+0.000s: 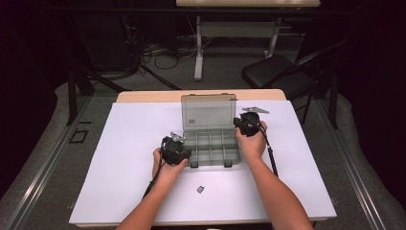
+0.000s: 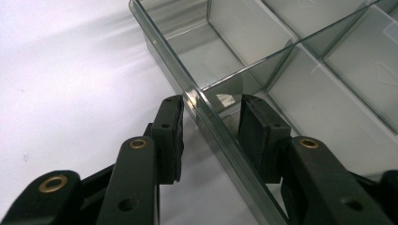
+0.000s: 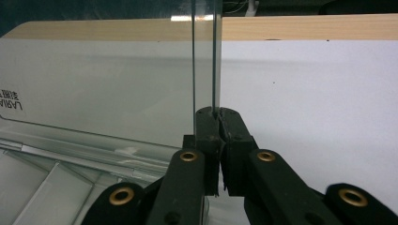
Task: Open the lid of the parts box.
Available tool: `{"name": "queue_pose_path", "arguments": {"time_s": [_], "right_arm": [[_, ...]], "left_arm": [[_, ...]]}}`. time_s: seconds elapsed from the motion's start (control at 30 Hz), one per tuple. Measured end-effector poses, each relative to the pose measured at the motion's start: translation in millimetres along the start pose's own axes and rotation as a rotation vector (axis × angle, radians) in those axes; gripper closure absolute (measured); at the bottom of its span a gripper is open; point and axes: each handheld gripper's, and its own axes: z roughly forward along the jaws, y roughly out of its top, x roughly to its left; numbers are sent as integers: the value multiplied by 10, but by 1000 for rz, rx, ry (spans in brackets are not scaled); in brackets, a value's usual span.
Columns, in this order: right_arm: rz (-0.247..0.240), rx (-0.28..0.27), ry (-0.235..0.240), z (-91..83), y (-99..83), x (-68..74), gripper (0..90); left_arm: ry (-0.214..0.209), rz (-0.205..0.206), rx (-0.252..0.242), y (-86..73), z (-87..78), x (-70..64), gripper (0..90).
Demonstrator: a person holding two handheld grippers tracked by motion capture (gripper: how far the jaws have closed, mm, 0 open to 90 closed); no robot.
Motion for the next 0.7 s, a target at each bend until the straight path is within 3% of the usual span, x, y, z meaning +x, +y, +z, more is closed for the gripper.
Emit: {"name": "queue_pose_path", "arguments": {"time_s": [0.7], "right_arm": [[19,21,-5,57,12,-15,878]], "left_arm": [[0,-1,0,1,0,0,608]]}}
